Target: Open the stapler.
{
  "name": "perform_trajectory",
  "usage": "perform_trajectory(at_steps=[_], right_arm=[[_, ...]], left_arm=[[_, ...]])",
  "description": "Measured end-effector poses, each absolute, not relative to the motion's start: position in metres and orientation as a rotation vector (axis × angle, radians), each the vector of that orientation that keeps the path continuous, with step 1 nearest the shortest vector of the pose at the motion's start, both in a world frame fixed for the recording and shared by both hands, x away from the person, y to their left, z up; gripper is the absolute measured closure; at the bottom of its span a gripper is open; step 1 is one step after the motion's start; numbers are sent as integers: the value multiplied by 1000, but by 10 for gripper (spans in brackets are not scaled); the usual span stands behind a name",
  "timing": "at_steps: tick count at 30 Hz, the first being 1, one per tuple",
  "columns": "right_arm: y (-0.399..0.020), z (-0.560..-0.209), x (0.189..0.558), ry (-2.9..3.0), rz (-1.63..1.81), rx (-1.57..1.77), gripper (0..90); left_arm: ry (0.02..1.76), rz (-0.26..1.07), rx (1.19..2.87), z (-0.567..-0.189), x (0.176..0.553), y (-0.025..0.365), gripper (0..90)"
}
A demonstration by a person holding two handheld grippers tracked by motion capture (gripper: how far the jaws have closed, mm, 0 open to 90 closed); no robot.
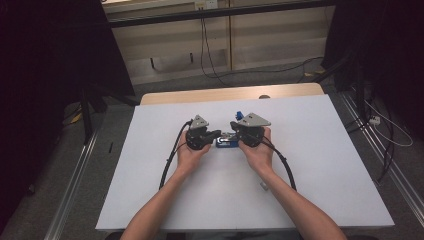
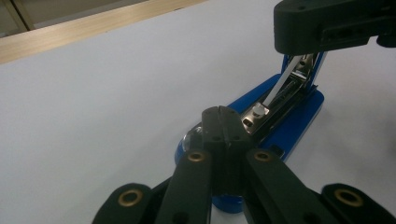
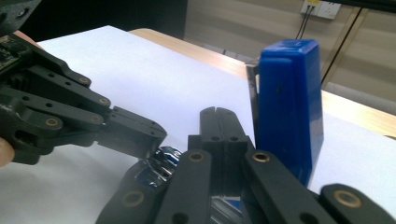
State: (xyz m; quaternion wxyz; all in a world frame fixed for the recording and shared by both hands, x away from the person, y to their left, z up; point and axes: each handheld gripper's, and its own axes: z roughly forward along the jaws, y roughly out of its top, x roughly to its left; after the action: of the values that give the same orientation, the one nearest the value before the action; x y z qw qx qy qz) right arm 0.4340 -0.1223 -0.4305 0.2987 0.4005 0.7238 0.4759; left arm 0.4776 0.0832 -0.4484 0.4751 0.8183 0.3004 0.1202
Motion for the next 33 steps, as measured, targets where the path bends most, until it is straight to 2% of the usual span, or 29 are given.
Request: perform_trajectory(at_steps=[33], right_arm=[[-144,-417,431,1884,1232,1085,900]], left_arm=[[722,299,2003,-449,477,83,900]])
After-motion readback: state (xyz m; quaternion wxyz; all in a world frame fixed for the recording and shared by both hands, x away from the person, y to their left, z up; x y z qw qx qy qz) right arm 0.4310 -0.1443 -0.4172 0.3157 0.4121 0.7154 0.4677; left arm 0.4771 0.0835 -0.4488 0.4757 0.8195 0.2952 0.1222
